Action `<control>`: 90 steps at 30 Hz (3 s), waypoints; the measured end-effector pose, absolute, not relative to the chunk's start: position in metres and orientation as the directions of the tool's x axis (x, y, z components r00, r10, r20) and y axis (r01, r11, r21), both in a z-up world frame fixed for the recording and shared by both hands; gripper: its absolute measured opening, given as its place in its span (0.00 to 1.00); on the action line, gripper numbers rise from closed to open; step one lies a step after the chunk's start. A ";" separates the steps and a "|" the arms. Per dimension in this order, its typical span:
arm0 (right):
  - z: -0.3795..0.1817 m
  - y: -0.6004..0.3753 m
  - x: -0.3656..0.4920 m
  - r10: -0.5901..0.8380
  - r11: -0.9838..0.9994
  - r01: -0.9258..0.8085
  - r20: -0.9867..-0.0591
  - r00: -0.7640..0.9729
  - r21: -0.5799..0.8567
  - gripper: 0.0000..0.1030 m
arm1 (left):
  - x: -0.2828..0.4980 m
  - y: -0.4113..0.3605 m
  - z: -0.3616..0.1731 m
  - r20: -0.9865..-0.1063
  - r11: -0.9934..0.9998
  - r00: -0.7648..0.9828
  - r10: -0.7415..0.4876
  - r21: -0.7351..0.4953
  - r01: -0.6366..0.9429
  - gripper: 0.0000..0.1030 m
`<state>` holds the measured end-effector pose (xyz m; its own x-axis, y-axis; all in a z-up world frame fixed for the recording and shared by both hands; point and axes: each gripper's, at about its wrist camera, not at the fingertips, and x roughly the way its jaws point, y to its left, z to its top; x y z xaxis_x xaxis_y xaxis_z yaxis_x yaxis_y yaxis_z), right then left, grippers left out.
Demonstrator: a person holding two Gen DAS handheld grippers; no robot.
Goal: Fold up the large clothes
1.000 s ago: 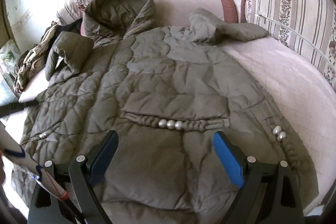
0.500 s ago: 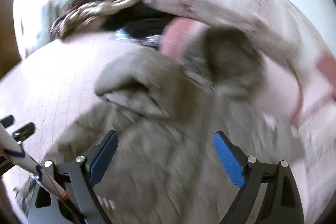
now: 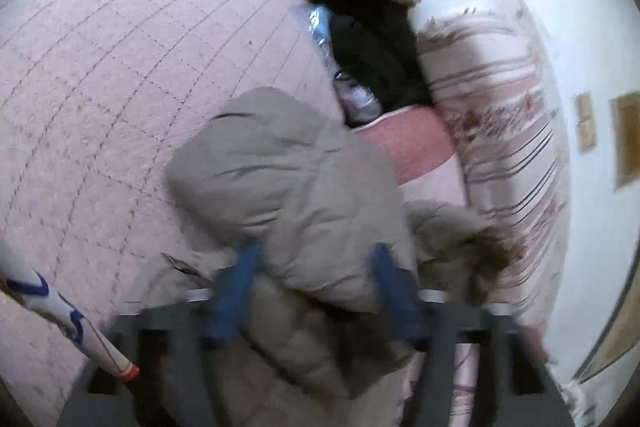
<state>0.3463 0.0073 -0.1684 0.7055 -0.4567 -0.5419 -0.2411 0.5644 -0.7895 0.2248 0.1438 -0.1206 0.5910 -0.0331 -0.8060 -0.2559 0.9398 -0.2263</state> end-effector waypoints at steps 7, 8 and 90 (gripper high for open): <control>-0.082 -0.094 0.341 -0.386 0.890 0.081 -0.645 0.660 -0.449 0.01 | 0.223 0.128 -0.125 -0.815 0.951 0.577 -0.057 -0.220 -0.217 0.69; -0.073 -0.116 0.338 -0.399 0.899 0.139 -0.647 0.650 -0.415 0.01 | 0.222 0.125 -0.125 -0.815 0.952 0.576 -0.061 -0.220 -0.211 0.69; -0.109 -0.077 0.349 -0.559 0.728 0.149 -0.454 0.693 -0.669 0.09 | 0.242 0.142 -0.148 -0.849 0.904 0.505 -0.154 -0.327 -0.276 0.69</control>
<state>0.3494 -0.0772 -0.1090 0.6934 -0.5593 -0.4543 0.1492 0.7283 -0.6689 0.2418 0.1424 -0.1482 0.5050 -0.1535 -0.8494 -0.2758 0.9038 -0.3273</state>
